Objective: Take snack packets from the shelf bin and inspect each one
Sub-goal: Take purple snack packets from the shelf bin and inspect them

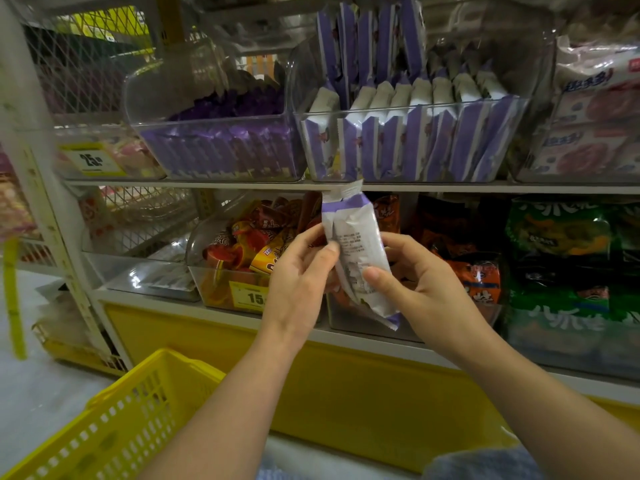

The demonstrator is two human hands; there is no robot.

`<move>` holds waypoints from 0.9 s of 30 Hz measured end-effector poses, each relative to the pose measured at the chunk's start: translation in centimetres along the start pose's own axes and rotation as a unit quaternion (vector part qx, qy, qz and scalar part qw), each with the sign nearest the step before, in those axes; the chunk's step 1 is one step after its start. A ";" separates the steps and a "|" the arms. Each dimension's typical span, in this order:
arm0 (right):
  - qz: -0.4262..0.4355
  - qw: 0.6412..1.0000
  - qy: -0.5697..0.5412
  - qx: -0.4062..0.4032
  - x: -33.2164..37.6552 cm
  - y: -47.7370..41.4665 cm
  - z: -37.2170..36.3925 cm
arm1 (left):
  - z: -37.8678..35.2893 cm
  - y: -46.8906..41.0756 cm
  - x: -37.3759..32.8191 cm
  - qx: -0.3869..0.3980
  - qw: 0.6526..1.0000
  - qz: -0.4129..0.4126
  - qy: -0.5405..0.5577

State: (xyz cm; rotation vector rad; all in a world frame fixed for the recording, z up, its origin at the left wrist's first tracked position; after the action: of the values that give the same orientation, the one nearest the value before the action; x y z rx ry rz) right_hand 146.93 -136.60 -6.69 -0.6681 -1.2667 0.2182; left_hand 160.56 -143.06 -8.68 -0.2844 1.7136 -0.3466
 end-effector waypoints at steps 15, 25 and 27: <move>-0.103 0.962 -0.235 -0.099 5.6 -5.5 -0.9 | 1.4 -2.1 -9.2 -0.006 0.983 -0.058 0.172; 0.212 0.897 0.384 -0.057 13.0 -13.8 0.9 | 2.3 -9.1 -19.2 -0.067 0.971 -0.202 -0.106; 0.257 0.834 0.488 -0.003 13.1 -15.2 0.6 | 1.6 -10.6 -20.7 -0.065 0.951 -0.234 -0.192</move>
State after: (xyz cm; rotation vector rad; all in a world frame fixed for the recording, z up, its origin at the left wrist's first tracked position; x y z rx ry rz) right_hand 147.31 -141.82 12.69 -0.9481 -0.0819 0.2603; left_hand 165.59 -145.13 13.98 -0.8093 1.2718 -0.4892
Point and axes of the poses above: each hand's wrist, its own y-axis away from the middle knuckle, its own z-axis out of the back of the hand, x = y × z, the point moved 6 cm from there along -y, towards the middle knuckle, and after that the axes turned 13 degrees about -x, right-handed, at the moved point
